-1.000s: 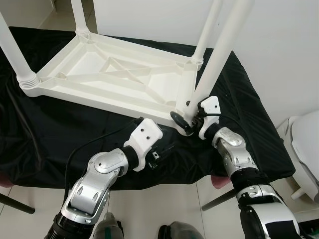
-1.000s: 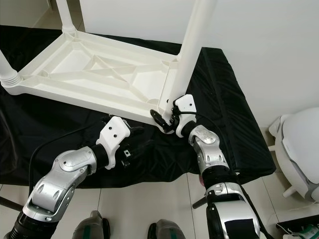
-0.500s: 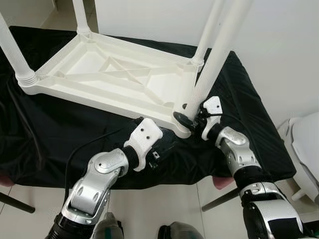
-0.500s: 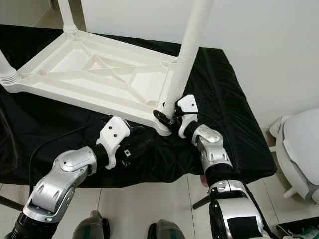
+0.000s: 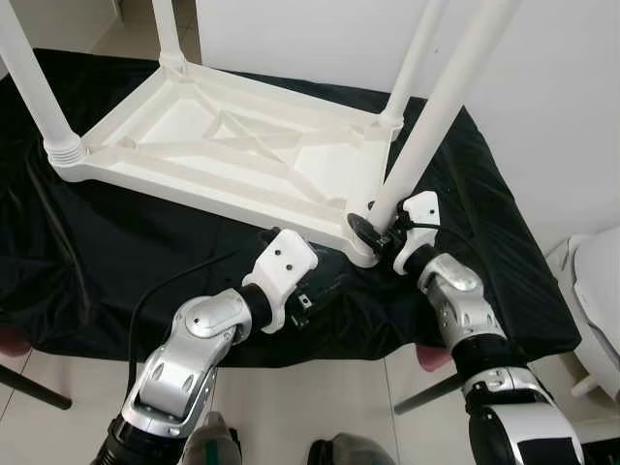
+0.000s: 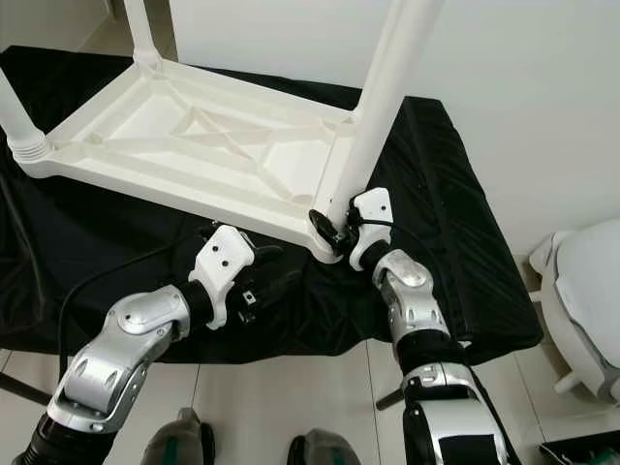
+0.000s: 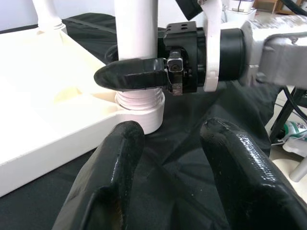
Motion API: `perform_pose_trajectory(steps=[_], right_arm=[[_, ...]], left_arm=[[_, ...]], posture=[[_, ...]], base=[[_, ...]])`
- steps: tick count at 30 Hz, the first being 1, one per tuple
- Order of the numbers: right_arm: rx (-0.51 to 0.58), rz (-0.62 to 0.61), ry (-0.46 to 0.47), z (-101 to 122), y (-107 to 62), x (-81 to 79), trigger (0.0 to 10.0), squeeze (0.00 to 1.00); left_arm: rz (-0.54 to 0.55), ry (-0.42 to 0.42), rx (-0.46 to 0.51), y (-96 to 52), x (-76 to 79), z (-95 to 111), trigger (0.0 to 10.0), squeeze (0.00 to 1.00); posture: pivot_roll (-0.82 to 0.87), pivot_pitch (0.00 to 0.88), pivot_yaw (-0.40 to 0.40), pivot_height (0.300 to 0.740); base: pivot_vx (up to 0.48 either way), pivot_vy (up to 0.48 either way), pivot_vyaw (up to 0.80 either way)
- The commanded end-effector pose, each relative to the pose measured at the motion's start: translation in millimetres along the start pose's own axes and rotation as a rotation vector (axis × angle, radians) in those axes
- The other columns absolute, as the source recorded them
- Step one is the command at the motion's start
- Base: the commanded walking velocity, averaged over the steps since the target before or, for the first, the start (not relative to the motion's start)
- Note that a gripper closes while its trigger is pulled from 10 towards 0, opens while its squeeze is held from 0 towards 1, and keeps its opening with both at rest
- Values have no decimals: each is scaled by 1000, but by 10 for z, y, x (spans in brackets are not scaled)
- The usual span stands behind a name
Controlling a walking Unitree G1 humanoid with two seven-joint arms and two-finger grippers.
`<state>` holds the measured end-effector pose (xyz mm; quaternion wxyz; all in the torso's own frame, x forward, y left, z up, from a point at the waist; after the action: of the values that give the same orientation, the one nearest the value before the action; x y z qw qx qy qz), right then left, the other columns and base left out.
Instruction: Building children table
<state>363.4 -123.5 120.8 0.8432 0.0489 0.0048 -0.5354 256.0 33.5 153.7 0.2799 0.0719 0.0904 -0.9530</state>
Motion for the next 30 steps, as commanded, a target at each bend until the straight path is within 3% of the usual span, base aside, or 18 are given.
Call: perform_pose_trajectory(steps=[1, 6, 8, 10, 12, 20, 21, 24, 25, 26, 27, 28, 30], right_arm=[[17, -79, 5, 45, -29, 90, 10000, 0], [37, -248, 23, 31, -70, 50, 10000, 0], [10, -382, 14, -18, -113, 38, 10000, 0], [-9, -381, 40, -62, -103, -132, 10000, 0], [0, -370, 23, -34, -97, -171, 10000, 0], [-2, -393, 21, 23, -122, -57, 10000, 0], [2, -374, 29, 28, -122, -82, 10000, 1000], [4, -365, 37, 35, -124, -108, 10000, 1000], [11, -271, 75, 65, -97, -178, 10000, 1000], [11, -271, 75, 65, -97, -178, 10000, 1000], [17, -190, 74, 96, -80, -215, 10000, 843], [18, -131, 70, 121, -71, -214, 10000, 102], [18, -131, 70, 121, -71, -214, 10000, 102]], left_arm=[[83, -10, -12, 5, -67, -43, 10000, 0], [87, -11, -16, 10, -72, -51, 10000, 0], [87, -10, -14, 13, -74, -41, 10000, 0], [89, -9, -12, 12, -79, -37, 10000, 0], [90, -12, -11, 11, -78, -33, 10000, 0], [92, -14, -7, 22, -75, -25, 10000, 0], [95, -14, -5, 25, -82, -17, 10000, 0], [97, -14, -3, 28, -87, -12, 10000, 0], [98, -16, -1, 20, -83, -12, 10000, 0], [98, -16, -1, 20, -83, -12, 10000, 0], [98, -17, -2, 18, -81, -13, 10000, 0], [98, -17, -1, 18, -80, -12, 10000, 0], [98, -17, -1, 18, -80, -12, 10000, 0]], posture=[[-13, 9, -95, 740], [-19, 17, -92, 740], [-18, 19, -95, 740], [-18, 19, -95, 740], [-18, 19, -95, 740], [-20, 20, -103, 740], [-18, 19, -106, 740], [-17, 19, -107, 740], [-18, 19, -106, 740], [-18, 19, -106, 740], [-17, 19, -106, 740], [-17, 19, -105, 740], [-17, 19, -105, 740]], base=[[0, 0, 0], [0, 0, 0], [0, 0, 0], [0, 0, 0], [0, 0, 0], [0, 0, 0], [0, 0, 0], [0, 0, 0], [0, 0, 0], [0, 0, 0], [0, 0, 0], [0, 0, 0], [0, 0, 0]])
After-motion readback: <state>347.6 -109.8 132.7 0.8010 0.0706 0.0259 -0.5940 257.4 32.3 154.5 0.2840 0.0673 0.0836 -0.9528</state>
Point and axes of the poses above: a point about 5 cm out from each wrist's last joint towards the gripper, its own y axis pointing out of the wrist towards the gripper, its own z axis along the axis of the wrist's last joint, x = y × z, the point moved 4 cm from there along y, pointing out of the wrist towards the gripper, and after that the axes turned 3 degrees about y, right-handed, at the moved point
